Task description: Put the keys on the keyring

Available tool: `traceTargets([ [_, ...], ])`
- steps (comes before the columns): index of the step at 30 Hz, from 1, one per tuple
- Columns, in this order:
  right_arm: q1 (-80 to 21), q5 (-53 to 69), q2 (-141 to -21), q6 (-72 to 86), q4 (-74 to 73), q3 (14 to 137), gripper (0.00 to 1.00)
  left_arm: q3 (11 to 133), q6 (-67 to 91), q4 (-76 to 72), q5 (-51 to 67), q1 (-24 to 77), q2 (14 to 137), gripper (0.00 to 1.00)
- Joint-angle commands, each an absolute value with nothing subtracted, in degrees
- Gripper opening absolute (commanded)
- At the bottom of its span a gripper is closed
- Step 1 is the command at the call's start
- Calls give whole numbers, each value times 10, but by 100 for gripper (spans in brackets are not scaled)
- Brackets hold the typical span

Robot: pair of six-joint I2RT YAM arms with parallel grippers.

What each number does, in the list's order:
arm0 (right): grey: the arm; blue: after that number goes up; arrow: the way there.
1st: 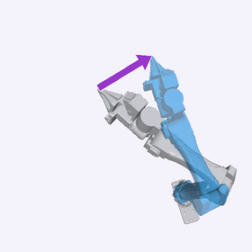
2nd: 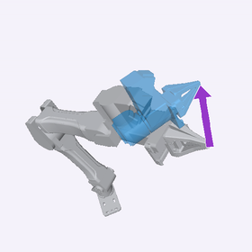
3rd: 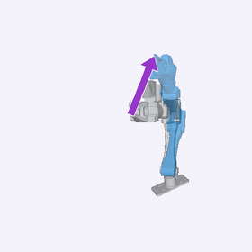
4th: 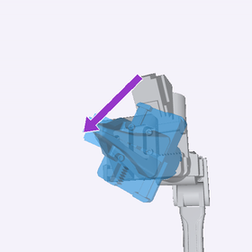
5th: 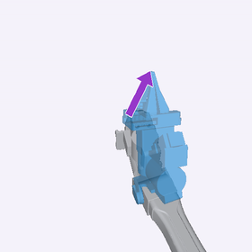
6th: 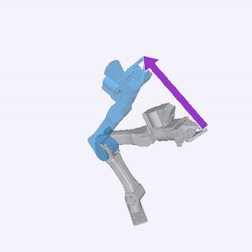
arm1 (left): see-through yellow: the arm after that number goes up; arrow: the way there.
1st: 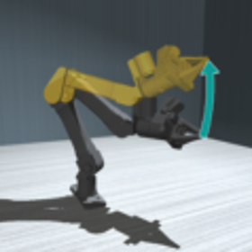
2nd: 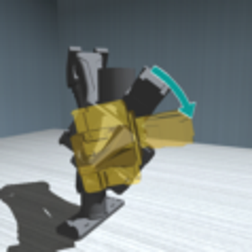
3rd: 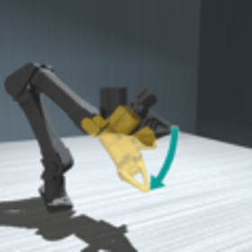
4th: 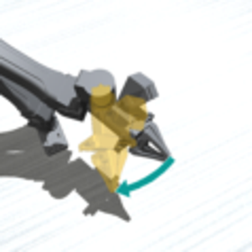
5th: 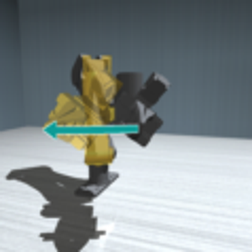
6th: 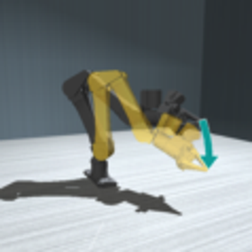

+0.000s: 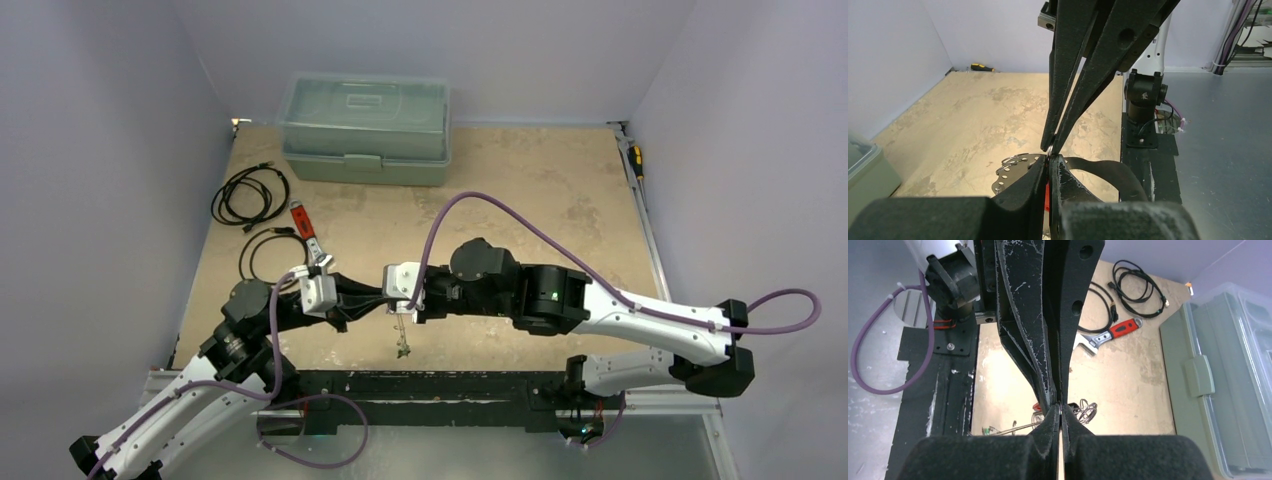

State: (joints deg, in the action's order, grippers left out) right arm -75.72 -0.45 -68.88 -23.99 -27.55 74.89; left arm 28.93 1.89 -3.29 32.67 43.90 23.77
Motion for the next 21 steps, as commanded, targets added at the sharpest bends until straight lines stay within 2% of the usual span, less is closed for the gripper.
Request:
traceTargets([
  [1,-758,-1,-653,-222,-169,710,0,321,9,-72,306,439,228,4],
  [10,-758,14,-619,-212,-114,670,0,322,7,-70,301,439,227,19],
  [21,-758,11,-599,-195,-64,635,0,322,8,-69,303,439,228,21],
])
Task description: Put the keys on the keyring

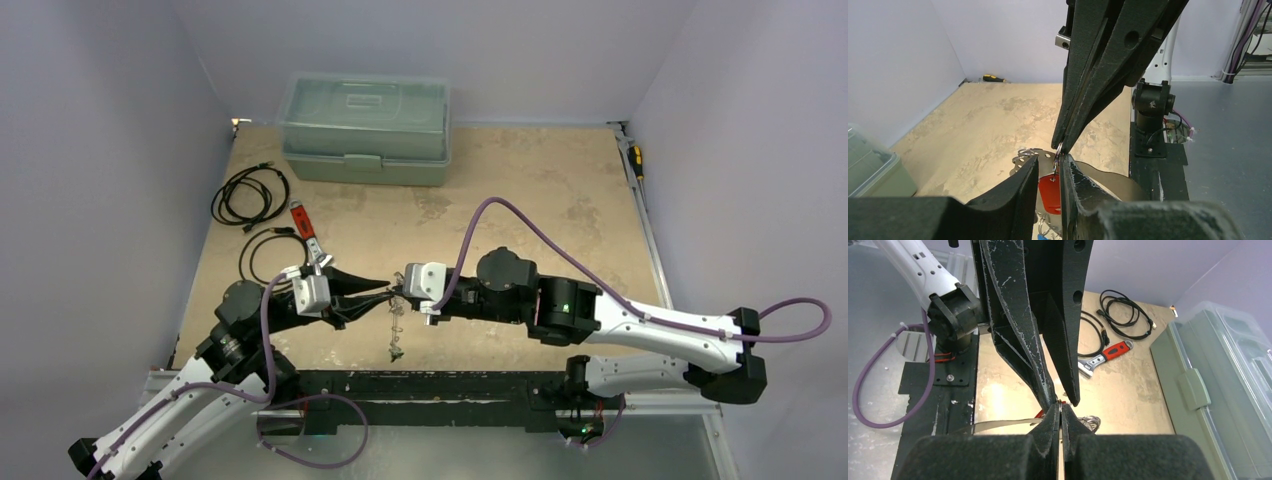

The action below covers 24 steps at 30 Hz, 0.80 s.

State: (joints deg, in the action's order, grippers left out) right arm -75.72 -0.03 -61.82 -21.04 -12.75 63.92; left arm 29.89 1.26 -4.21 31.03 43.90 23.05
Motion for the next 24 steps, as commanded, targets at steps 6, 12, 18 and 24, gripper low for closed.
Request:
traceTargets([
  [6,-758,5,-593,-191,-75,634,0,323,4,-68,303,439,220,36],
  [12,-758,-5,-582,-190,-96,637,0,320,-16,-66,315,439,204,52],
  [18,-758,-5,-574,-191,-103,641,0,319,-28,-62,319,439,200,51],
  [24,-759,-1,-576,-192,-99,639,0,317,-23,-71,342,439,213,46],
])
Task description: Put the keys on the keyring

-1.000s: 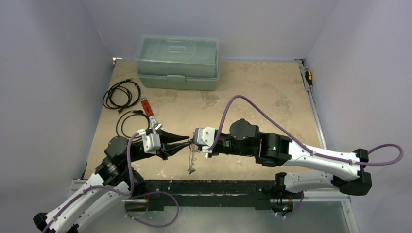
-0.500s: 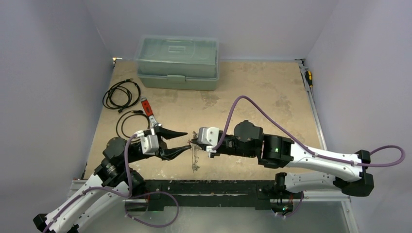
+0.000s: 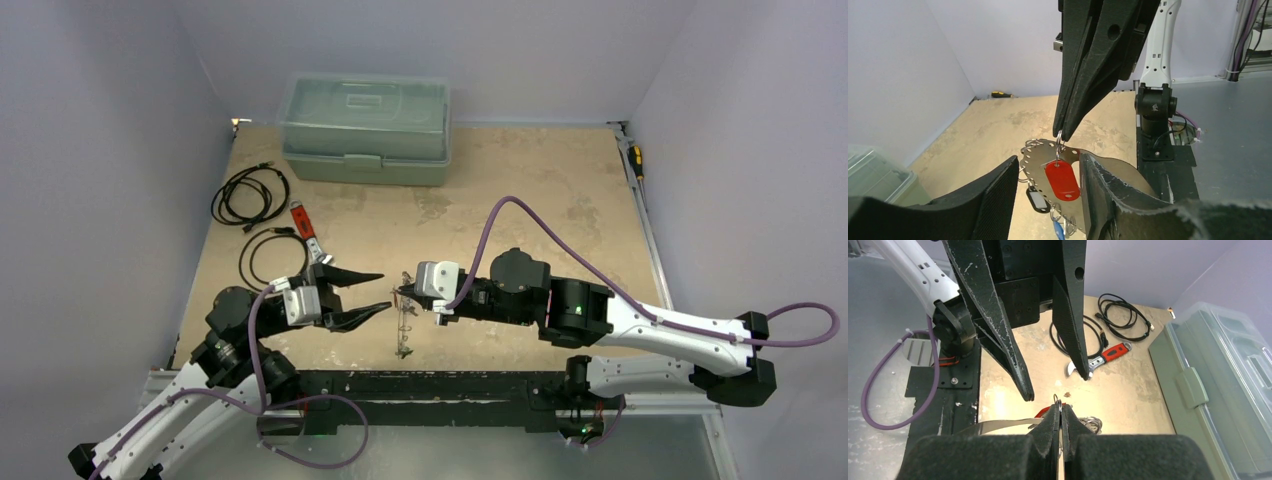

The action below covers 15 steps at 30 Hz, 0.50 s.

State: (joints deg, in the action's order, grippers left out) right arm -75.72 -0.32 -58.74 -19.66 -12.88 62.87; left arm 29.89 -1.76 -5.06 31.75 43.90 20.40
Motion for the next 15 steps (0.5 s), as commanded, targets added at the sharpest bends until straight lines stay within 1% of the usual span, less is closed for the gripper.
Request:
traceTargets([
  [1,-758,-1,-577,-192,-97,638,0,316,-21,-74,351,439,217,46],
  [5,-758,13,-577,-193,-90,635,0,312,-13,-84,365,439,224,41],
  [10,-758,16,-577,-195,-89,636,0,311,-12,-85,365,439,227,29],
  [15,-758,24,-577,-196,-89,637,0,311,-11,-85,364,439,231,19],
])
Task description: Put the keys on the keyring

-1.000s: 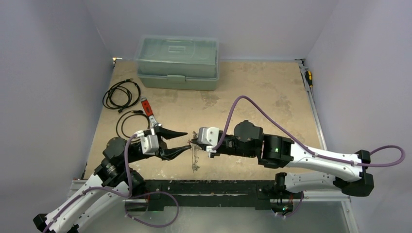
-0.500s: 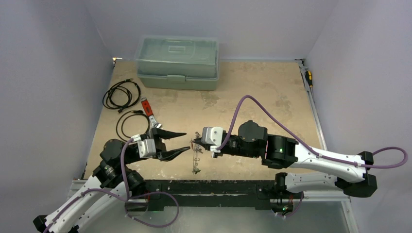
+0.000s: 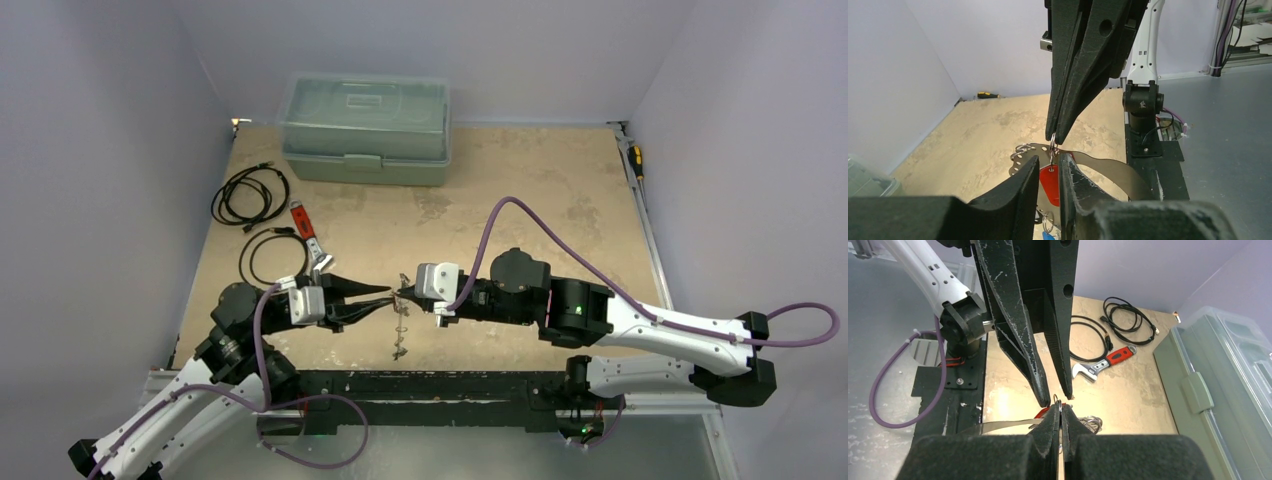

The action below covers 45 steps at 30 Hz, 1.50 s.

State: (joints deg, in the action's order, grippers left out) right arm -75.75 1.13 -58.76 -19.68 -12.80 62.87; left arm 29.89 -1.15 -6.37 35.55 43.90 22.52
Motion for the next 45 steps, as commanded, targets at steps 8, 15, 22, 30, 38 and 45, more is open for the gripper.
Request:
traceTargets([
  [8,-758,26,-579,-196,-92,639,0,312,-8,-86,358,439,232,0],
  [15,-758,24,-565,-195,-102,639,0,312,-6,-84,353,439,229,0],
  [22,-758,10,-555,-196,-111,638,0,312,-6,-83,350,439,231,0],
  [30,-758,9,-551,-196,-112,636,0,312,-6,-83,348,439,233,0],
  [38,-758,16,-554,-196,-110,634,0,312,-8,-84,348,439,226,38],
  [45,-758,21,-564,-196,-107,638,0,308,-4,-97,374,439,232,41],
])
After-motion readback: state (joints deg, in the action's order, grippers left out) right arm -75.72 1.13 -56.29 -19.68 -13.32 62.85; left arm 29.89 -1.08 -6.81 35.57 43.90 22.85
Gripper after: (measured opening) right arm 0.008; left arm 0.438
